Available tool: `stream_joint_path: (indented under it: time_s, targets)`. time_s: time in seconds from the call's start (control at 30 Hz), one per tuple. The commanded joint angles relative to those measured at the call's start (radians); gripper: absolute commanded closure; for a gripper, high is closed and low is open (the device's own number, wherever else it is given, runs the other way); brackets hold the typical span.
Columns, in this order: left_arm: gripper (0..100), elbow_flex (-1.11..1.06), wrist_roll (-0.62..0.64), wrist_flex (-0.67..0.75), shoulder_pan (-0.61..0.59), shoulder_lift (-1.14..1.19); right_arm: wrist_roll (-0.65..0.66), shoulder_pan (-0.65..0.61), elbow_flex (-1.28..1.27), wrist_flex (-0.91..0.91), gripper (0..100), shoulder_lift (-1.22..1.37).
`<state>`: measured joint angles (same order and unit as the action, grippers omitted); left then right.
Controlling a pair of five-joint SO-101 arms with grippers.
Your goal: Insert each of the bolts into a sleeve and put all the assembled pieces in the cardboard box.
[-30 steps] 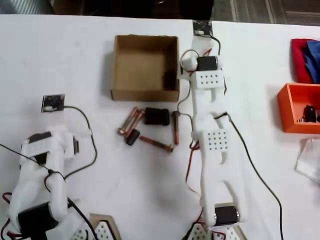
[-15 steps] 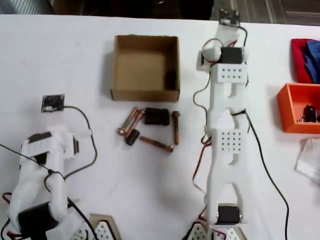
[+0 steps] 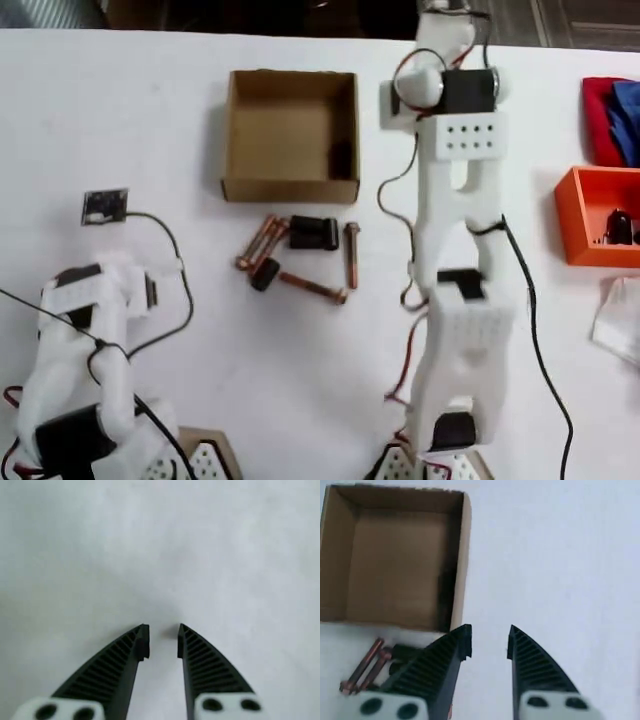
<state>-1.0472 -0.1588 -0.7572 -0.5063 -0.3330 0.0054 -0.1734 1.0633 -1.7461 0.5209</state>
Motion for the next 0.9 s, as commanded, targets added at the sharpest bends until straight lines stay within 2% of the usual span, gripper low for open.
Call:
stream_joint_path:
  time_s: [0.0, 0.13, 0.33, 0.4, 0.57, 0.7, 0.87]
  targets:
    - [88, 0.048, 0.104, -0.002, -0.115, 0.002, 0.006, -0.094, -0.388, -0.004, 87.9, -0.242]
    - [88, 0.082, 0.249, 0.0, -0.278, 0.006, -0.051, -0.239, -0.591, 0.048, 87.9, -0.294]
    - [88, 0.079, 0.433, 0.034, -0.427, 0.008, -0.339, -0.415, -0.637, 0.12, 87.9, -0.259]
    - [88, 0.079, 0.462, 0.035, -0.443, 0.009, -0.416, -0.466, -0.637, 0.134, 87.7, -0.234]
    - [88, 0.067, 0.466, 0.038, -0.44, 0.009, -0.439, -0.555, -0.637, 0.183, 87.6, -0.134]
    - [88, 0.031, 0.465, 0.11, -0.44, 0.009, -0.442, -0.576, -0.634, 0.189, 87.6, -0.059]
    - [88, 0.025, 0.465, 0.123, -0.439, 0.009, -0.525, -0.581, -0.634, 0.189, 87.6, -0.016]
